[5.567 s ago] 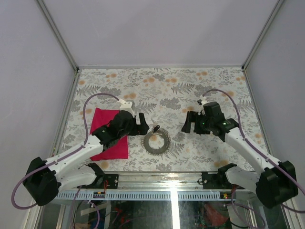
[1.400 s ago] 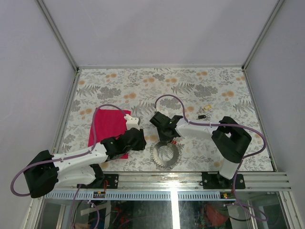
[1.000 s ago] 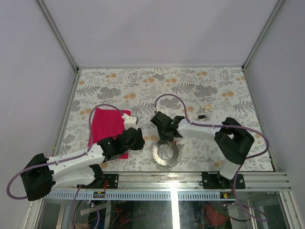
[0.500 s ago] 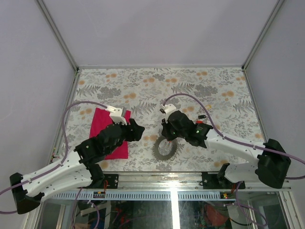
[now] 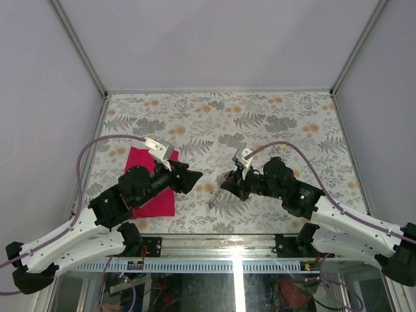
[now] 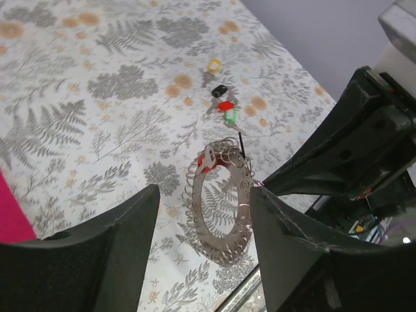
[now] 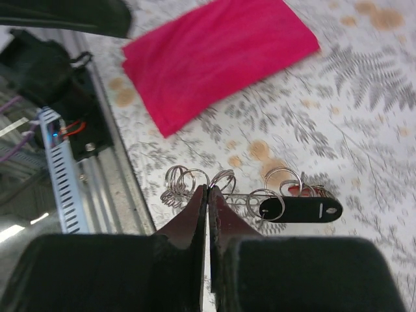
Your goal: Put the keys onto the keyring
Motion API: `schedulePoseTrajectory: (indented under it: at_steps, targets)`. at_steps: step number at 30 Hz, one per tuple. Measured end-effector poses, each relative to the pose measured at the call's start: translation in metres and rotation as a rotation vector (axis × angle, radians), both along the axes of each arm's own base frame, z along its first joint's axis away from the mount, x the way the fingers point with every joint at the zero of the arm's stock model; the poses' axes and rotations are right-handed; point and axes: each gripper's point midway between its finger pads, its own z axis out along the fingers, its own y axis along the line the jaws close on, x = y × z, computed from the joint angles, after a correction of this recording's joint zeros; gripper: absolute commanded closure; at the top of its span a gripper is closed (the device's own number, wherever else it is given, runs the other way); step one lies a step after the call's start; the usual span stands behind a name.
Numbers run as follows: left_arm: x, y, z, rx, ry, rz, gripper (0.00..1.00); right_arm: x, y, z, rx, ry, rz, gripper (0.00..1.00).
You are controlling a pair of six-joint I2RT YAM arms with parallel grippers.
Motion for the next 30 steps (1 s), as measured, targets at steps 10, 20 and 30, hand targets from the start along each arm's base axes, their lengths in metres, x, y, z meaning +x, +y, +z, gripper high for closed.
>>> schedulePoseTrajectory:
  at_steps: [10, 20, 30]
  targets:
    - [-0.03, -0.033, 0.037, 0.001, -0.142, -0.303, 0.61, -0.044, 0.004, 0.049, 0.162, -0.117, 0.254, 1.0]
    - [-0.065, -0.048, 0.054, -0.028, -0.212, -0.539, 0.67, -0.075, 0.011, 0.078, 0.266, -0.122, 0.435, 1.0]
    - [-0.073, -0.048, 0.057, -0.039, -0.217, -0.579, 0.75, -0.083, 0.013, 0.103, 0.343, -0.134, 0.475, 1.0]
